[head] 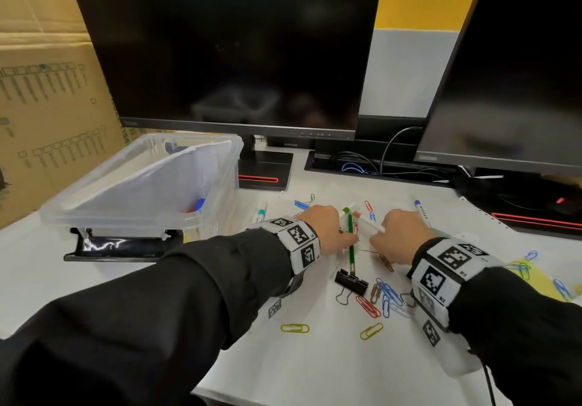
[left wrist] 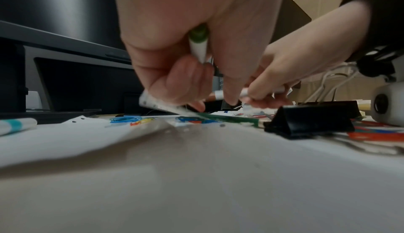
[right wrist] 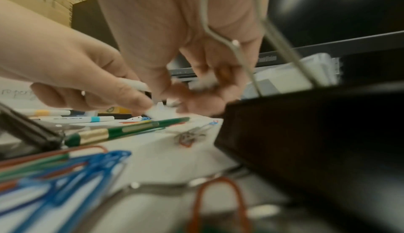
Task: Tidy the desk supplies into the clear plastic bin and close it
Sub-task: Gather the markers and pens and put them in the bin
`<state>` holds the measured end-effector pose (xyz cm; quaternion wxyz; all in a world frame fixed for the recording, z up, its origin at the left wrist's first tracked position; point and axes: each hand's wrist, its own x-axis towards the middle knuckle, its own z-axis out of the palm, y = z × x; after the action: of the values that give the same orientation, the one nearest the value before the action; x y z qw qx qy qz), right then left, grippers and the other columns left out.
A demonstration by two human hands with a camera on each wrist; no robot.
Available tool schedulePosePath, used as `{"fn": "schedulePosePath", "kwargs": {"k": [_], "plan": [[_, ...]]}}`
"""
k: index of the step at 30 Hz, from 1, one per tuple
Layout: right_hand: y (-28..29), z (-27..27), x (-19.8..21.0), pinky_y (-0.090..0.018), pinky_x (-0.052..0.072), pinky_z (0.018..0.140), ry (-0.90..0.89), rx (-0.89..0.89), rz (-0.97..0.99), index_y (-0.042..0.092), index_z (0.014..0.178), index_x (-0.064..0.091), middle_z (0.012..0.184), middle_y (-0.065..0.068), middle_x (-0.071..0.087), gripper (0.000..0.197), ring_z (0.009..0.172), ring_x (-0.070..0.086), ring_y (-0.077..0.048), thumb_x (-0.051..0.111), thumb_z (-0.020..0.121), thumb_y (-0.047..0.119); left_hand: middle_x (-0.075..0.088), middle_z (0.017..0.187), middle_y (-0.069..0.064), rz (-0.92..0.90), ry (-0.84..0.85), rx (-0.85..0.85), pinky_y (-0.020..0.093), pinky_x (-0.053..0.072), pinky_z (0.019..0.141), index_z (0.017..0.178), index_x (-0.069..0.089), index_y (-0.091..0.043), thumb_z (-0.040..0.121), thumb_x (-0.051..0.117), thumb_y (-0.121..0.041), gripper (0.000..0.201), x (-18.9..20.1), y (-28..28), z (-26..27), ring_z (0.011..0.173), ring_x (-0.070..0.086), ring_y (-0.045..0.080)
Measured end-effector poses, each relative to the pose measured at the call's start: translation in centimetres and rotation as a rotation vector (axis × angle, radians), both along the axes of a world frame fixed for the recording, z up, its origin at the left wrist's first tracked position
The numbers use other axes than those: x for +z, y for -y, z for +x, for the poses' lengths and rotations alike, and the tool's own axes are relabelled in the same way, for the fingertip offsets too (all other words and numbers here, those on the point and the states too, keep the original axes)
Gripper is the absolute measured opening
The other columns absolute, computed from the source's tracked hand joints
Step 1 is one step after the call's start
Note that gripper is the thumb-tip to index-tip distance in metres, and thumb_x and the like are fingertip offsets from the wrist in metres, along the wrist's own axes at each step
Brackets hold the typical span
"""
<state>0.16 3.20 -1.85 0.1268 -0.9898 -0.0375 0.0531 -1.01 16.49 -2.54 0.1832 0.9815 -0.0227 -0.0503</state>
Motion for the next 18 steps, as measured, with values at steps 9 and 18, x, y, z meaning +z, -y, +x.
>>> {"fn": "schedulePosePath", "kwargs": {"k": [9,18], "plan": [[4.2,0.7,2.1,-0.03,0.042,0.057,0.247,-0.197,0.267,0.009,0.071,0.053,0.062,-0.006,0.047,0.018,0.055,0.044,-0.02,0.044,0.086,0.013,0.037,0.062,-0.002,0.081,-0.122,0.002,0.02,0.027,0.047,0.061,0.039,-0.018,0.082,0.058,-0.052,0.045,-0.7,0.1,0.4,0.054,0.036,0.009],[7.1,2.8,1.4,-0.039,0.048,0.087,0.027,-0.209,0.099,0.008,0.116,0.06,0.098,-0.011,0.058,0.032,0.086,0.054,-0.026,0.036,0.096,0.016,0.042,0.065,-0.006,0.007,0.028,0.035,0.02,0.031,0.046,0.099,0.058,-0.016,0.088,0.046,-0.057,0.044,0.1,0.2,0.2,0.054,0.04,0.007]]}}
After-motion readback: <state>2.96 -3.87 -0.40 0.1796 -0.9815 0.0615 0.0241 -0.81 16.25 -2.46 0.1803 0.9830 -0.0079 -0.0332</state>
